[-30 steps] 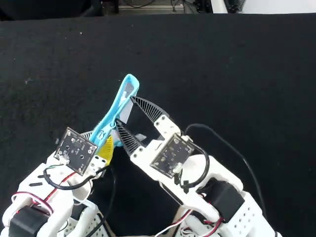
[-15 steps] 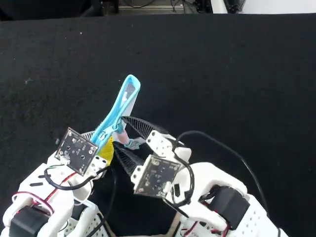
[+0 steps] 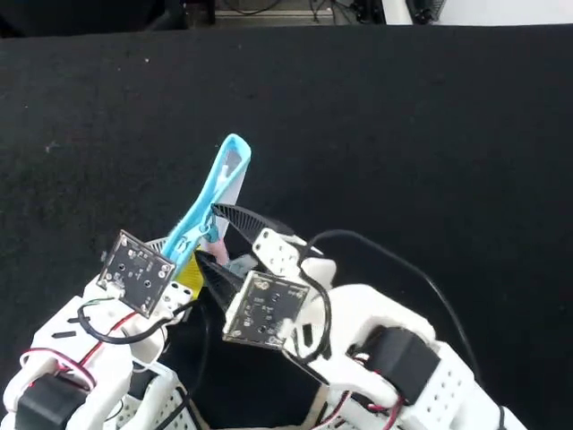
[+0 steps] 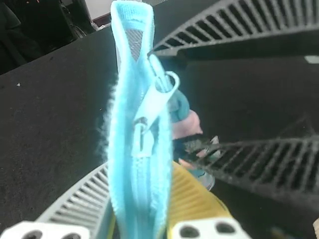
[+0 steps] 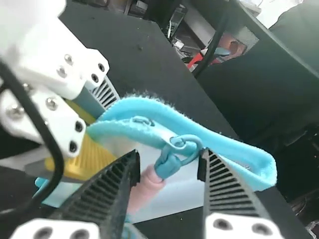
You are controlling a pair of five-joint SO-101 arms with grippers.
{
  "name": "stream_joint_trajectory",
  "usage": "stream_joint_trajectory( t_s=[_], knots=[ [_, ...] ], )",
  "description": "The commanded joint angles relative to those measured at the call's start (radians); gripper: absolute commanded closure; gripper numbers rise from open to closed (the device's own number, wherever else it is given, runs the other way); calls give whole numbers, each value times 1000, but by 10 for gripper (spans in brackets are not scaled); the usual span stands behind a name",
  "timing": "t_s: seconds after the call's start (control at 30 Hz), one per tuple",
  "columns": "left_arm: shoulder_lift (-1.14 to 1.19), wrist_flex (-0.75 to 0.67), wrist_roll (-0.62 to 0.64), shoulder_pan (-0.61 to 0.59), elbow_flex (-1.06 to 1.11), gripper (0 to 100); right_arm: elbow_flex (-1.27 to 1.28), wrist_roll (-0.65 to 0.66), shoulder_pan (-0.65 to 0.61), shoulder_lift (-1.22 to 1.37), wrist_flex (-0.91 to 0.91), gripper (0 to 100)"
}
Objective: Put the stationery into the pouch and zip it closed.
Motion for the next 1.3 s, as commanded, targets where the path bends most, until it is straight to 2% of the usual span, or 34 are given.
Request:
stream_joint_trajectory(
  t_s=[0.0, 0.07, 0.17, 0.23, 0.43, 0.57, 0.77, 1.27],
  knots=[
    [11, 11, -11, 2, -8, 970, -68, 5, -11, 24, -12, 813],
    [11, 11, -11, 4, -8, 970, -82, 5, -11, 5, -11, 855],
    [11, 11, -11, 5, -8, 970, -84, 5, -9, -21, -18, 994],
    [11, 11, -11, 5, -8, 970, -84, 5, -2, -35, -14, 969],
    [11, 11, -11, 4, -8, 970, -84, 11, 138, -71, -18, 988],
    [11, 11, -11, 8, -8, 970, -84, 12, 181, -71, -20, 988],
    [11, 11, -11, 4, -8, 970, -44, 12, 256, -68, -104, 988],
    [11, 11, -11, 2, -8, 970, -25, 12, 267, -74, -106, 988]
  ],
)
